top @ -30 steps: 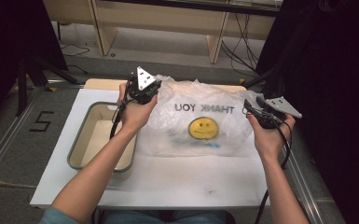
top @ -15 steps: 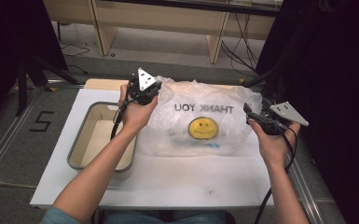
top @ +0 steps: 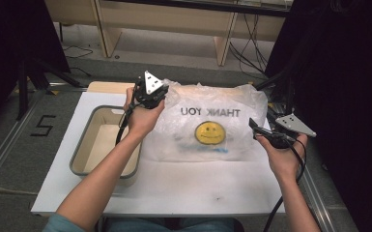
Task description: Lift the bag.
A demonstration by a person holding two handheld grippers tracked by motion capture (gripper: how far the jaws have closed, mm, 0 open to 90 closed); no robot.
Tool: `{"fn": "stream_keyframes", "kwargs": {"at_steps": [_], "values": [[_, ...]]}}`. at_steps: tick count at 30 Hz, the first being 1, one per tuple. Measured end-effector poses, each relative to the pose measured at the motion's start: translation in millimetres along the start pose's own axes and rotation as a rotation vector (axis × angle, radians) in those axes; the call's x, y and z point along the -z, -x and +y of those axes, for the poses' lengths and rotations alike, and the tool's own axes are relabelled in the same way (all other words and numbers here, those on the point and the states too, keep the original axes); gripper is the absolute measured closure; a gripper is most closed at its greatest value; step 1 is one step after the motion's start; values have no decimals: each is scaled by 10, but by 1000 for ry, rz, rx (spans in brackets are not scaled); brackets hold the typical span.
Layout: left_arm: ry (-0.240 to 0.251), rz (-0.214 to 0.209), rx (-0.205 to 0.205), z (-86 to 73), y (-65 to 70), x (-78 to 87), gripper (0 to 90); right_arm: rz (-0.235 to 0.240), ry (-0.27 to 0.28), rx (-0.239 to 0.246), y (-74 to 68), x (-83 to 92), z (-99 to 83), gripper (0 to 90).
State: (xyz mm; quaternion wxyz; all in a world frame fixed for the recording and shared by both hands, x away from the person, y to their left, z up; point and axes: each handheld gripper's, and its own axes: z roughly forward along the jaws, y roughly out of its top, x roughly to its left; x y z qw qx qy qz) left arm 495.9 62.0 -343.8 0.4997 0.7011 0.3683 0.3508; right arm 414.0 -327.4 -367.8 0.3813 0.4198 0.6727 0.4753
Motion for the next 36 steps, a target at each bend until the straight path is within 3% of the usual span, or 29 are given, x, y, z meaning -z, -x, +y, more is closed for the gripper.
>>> {"fn": "stream_keyframes", "kwargs": {"at_steps": [5,25,32,36], "values": [[1,-4,-1,-5,13,-5,888,-5,-28,-4,10,-21,-56,329],[3,-16,5,9,39,34,868,-13,-41,-17,4,-25,-129,337],[6,-27,12,22,63,71,801,-11,-46,-20,5,-22,-149,337],[-12,-24,43,33,85,112,686,-12,-46,-19,11,-22,-158,338]]}}
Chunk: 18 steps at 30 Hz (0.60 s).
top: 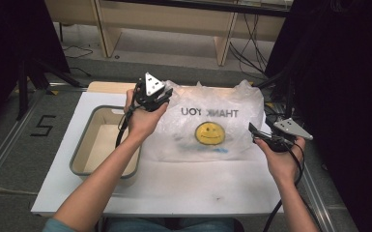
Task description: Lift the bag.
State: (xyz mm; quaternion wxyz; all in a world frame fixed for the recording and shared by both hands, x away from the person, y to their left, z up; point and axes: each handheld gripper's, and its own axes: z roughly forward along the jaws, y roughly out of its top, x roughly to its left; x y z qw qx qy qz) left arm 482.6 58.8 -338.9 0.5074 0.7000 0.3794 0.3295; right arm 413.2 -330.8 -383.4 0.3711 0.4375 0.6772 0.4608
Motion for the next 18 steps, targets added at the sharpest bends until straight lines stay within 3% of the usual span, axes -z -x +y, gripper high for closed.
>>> {"fn": "stream_keyframes", "kwargs": {"at_steps": [5,16,18], "values": [[-46,-3,61,8,31,75,515,0,2,-1,2,3,-2,338],[-64,64,21,-1,89,126,351,0,1,1,-6,0,-3,338],[-27,62,8,-4,98,130,342,0,0,2,-6,0,-4,338]]}}
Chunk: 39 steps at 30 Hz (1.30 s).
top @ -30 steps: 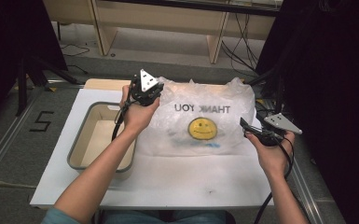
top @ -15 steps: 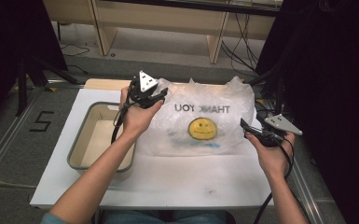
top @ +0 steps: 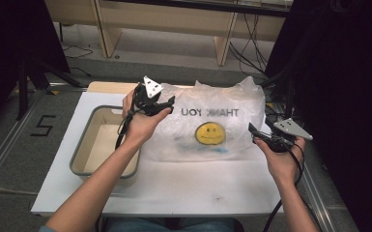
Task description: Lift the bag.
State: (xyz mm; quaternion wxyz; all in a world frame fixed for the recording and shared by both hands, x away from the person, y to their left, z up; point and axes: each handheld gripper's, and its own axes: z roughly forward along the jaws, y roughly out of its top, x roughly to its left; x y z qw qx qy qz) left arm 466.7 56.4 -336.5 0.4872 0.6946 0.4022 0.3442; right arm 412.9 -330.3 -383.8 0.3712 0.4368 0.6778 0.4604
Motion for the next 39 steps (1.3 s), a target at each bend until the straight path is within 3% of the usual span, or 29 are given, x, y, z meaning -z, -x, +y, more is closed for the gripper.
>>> {"fn": "stream_keyframes", "kwargs": {"at_steps": [3,11,17,27,39], "values": [[76,6,-41,-3,20,15,343,0,2,0,1,3,1,338],[99,28,-32,4,-10,41,333,0,-1,-1,3,1,-1,338],[87,5,-25,-10,-5,72,333,0,1,-2,4,6,0,338],[25,-67,11,-105,-8,164,335,6,-2,-3,8,23,-7,337],[-25,-116,-4,-183,-58,307,334,23,-6,4,-10,56,-7,336]]}}
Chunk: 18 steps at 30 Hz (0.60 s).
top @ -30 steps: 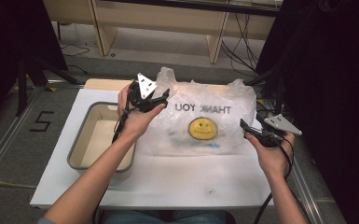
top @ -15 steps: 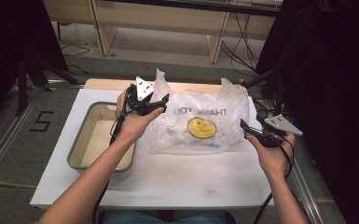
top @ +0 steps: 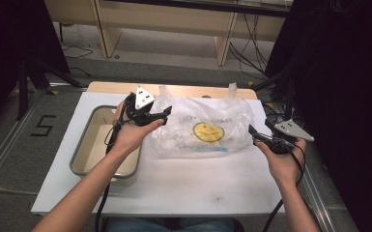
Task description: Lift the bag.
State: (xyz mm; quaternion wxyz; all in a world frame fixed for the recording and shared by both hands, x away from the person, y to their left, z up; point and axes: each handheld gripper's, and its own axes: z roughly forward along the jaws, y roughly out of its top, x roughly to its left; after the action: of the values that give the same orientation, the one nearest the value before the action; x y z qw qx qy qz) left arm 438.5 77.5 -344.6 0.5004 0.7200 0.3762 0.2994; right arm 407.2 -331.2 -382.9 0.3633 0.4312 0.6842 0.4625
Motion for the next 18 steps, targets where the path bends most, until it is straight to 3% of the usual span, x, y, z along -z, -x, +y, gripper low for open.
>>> {"fn": "stream_keyframes", "kwargs": {"at_steps": [18], "values": [[-57,-72,0,-144,-43,235,328,61,-19,9,-22,122,-36,333]]}}
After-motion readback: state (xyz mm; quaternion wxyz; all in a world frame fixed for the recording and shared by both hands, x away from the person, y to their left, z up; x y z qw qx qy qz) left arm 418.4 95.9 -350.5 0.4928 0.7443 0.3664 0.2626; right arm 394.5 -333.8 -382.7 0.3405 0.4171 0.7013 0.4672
